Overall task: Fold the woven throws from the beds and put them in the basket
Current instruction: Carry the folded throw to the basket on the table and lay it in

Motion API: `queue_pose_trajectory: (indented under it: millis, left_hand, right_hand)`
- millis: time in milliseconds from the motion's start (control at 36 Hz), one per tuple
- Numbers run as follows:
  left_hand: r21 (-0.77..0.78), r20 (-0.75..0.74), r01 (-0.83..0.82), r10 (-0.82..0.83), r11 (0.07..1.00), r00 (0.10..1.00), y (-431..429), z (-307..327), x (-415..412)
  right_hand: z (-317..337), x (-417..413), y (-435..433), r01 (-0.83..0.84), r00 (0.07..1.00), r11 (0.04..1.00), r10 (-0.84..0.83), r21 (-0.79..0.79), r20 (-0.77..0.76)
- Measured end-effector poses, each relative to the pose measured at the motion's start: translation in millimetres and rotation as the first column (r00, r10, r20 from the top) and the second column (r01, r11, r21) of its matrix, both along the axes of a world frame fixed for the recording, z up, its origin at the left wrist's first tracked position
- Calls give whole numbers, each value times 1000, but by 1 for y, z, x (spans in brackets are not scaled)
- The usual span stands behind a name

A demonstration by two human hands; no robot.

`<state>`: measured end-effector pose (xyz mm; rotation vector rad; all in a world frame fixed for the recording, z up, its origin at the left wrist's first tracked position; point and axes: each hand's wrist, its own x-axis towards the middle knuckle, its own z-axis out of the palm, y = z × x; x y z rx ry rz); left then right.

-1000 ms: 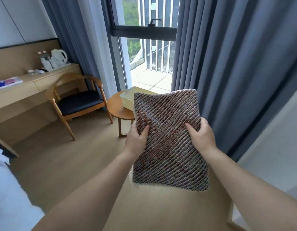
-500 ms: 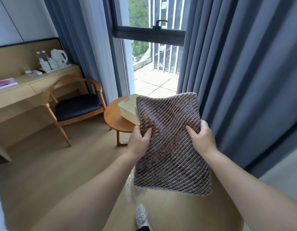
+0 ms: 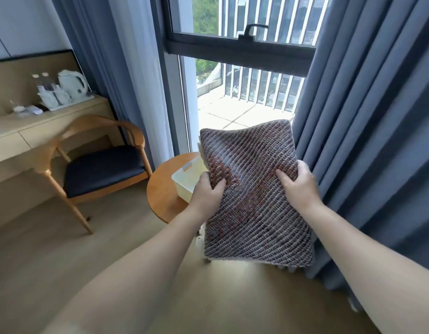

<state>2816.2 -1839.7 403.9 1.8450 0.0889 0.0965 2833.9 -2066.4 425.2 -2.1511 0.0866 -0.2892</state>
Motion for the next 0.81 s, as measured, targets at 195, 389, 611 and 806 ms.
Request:
queue_pose_trajectory:
  millis: [195, 389, 611, 806]
  left_hand:
    - [-1, -8, -48, 48, 999, 999, 22, -6, 73]
    - [23, -38, -89, 90, 996, 995, 26, -14, 143]
    - [-5, -98, -155, 154, 988, 983, 10, -24, 243]
    - [-19, -189, -281, 272, 960, 944, 3, -38, 315]
  right_hand:
    - [2, 84, 23, -43, 999, 999, 42, -8, -26]
    - [-7, 163, 31, -81, 995, 997, 81, 6, -52]
    - [-21, 284, 18, -126, 987, 992, 123, -23, -102]
    - [-28, 383, 26, -230, 966, 971, 221, -57, -132]
